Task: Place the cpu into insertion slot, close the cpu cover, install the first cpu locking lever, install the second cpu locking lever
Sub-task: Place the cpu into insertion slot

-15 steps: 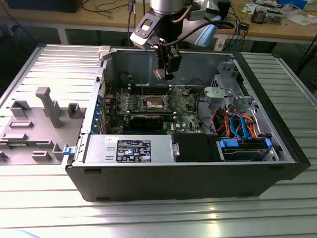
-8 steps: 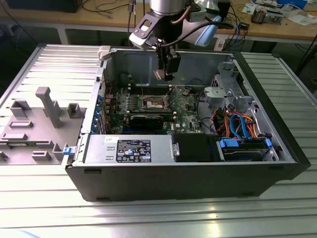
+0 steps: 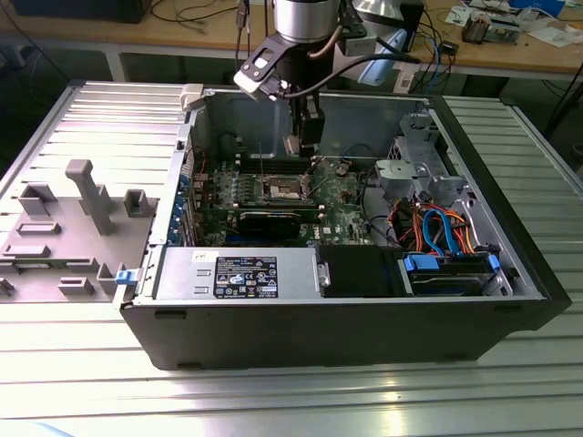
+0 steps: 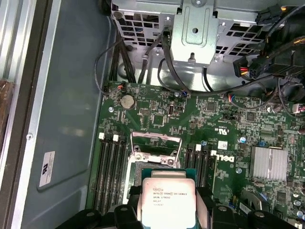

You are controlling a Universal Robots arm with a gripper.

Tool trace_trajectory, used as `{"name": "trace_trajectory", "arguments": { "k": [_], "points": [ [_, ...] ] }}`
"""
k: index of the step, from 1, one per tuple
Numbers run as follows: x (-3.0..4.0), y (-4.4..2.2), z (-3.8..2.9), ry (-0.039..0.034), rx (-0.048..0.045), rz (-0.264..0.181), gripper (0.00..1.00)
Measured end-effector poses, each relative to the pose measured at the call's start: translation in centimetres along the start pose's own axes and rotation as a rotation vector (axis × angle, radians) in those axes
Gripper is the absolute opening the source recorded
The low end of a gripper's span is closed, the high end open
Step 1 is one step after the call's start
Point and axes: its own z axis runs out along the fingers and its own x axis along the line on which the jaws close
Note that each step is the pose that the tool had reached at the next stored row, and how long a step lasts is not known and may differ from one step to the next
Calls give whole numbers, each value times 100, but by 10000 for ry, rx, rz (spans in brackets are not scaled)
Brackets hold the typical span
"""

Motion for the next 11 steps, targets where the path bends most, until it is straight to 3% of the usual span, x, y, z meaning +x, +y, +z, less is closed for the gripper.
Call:
{"name": "trace_trajectory", "arguments": {
  "k": [11],
  "points": [
    [0, -2, 17, -4, 0, 32, 54]
  ]
}}
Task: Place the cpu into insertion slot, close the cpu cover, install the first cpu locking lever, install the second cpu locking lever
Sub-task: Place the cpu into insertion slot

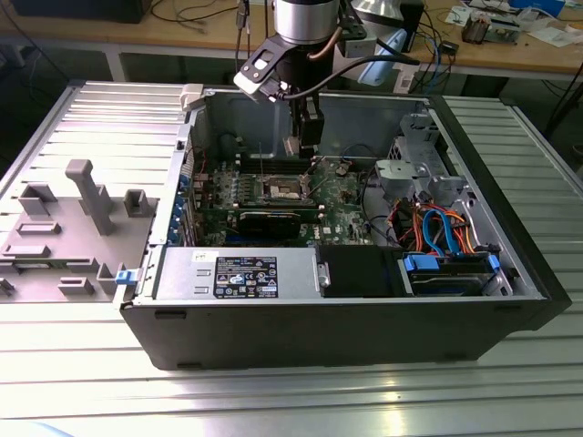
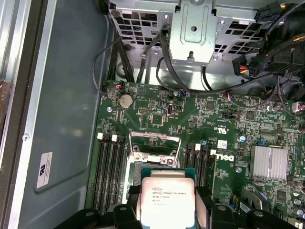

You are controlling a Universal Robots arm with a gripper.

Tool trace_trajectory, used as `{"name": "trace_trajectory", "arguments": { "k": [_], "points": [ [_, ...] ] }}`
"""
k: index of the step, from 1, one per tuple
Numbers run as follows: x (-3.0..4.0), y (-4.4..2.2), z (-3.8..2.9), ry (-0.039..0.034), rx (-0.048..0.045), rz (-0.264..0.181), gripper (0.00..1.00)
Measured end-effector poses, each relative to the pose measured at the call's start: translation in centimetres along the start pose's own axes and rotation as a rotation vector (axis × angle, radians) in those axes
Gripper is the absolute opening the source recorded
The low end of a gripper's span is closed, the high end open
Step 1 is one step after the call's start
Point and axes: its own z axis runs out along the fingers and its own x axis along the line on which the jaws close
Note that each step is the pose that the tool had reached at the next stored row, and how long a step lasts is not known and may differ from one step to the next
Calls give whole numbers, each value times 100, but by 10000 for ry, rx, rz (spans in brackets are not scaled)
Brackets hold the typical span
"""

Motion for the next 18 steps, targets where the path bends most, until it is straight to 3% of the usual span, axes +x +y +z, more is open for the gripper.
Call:
{"name": "trace_trajectory", "arguments": {
  "k": [8, 14, 18],
  "points": [
    [0, -1, 12, -18, -4, 182, 54],
    [2, -18, 107, -77, -13, 783, 54],
    [1, -21, 122, -86, -13, 863, 54]
  ]
}}
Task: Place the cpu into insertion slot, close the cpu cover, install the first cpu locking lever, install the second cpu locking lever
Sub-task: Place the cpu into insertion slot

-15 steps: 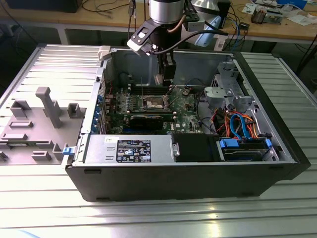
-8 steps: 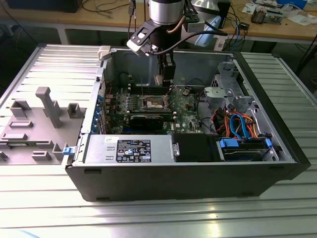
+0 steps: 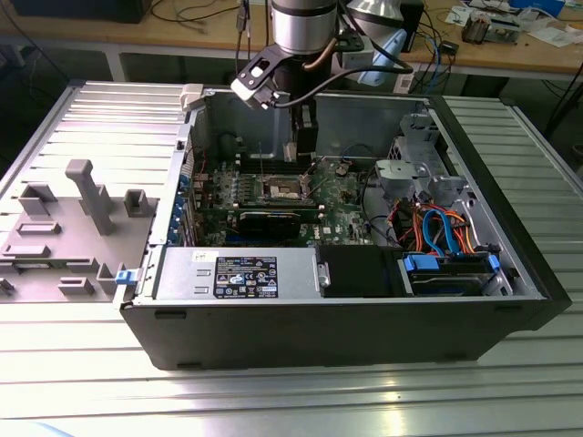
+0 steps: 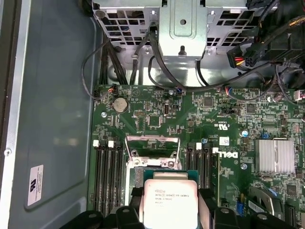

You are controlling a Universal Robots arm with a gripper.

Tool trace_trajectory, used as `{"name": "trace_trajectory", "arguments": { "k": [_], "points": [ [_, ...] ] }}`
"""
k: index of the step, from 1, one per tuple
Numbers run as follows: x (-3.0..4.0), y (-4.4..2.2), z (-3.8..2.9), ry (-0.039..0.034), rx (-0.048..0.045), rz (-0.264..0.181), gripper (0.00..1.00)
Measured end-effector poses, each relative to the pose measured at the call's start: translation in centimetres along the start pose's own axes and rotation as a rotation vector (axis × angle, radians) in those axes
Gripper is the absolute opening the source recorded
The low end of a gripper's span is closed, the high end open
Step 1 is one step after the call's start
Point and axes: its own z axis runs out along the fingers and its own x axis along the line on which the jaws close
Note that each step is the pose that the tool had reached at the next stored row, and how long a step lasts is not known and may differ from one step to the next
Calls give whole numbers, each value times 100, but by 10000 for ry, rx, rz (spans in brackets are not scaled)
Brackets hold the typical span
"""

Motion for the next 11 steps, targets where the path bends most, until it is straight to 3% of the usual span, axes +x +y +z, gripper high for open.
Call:
{"name": "trace_trajectory", "arguments": {
  "k": [11],
  "points": [
    [0, 0, 4, 3, -2, 0, 54]
  ]
}}
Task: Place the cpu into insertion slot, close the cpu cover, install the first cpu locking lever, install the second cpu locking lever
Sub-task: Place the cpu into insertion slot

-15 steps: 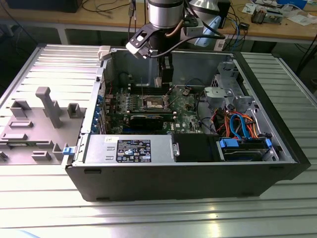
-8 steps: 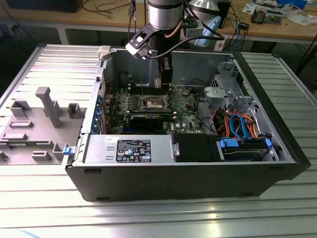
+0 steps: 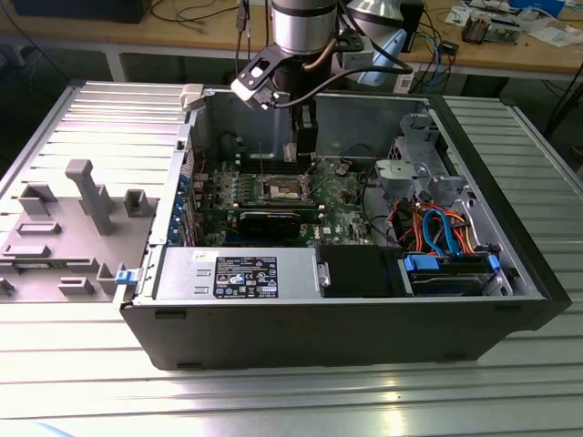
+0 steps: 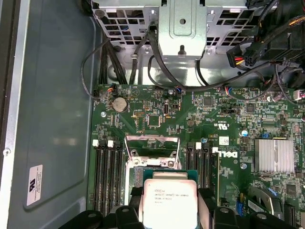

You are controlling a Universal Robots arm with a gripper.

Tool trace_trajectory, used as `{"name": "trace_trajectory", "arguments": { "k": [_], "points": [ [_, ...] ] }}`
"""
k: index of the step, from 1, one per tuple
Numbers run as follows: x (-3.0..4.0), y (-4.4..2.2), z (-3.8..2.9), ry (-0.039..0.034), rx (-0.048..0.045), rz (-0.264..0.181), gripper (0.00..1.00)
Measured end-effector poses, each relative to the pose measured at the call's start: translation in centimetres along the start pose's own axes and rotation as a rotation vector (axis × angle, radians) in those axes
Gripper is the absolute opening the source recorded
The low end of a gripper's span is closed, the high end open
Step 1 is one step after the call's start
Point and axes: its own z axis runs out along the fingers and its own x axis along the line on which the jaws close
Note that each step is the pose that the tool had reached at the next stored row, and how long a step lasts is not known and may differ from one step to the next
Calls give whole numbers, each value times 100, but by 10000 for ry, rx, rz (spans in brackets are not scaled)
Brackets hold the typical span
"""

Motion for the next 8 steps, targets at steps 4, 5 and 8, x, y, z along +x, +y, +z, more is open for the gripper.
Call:
{"name": "trace_trajectory", "arguments": {
  "k": [4, 5, 8],
  "points": [
    [2, -3, 35, -2, 0, 19, 54],
    [4, -4, 44, -4, 0, 37, 54],
    [8, -6, 82, -6, -2, 76, 54]
  ]
}}
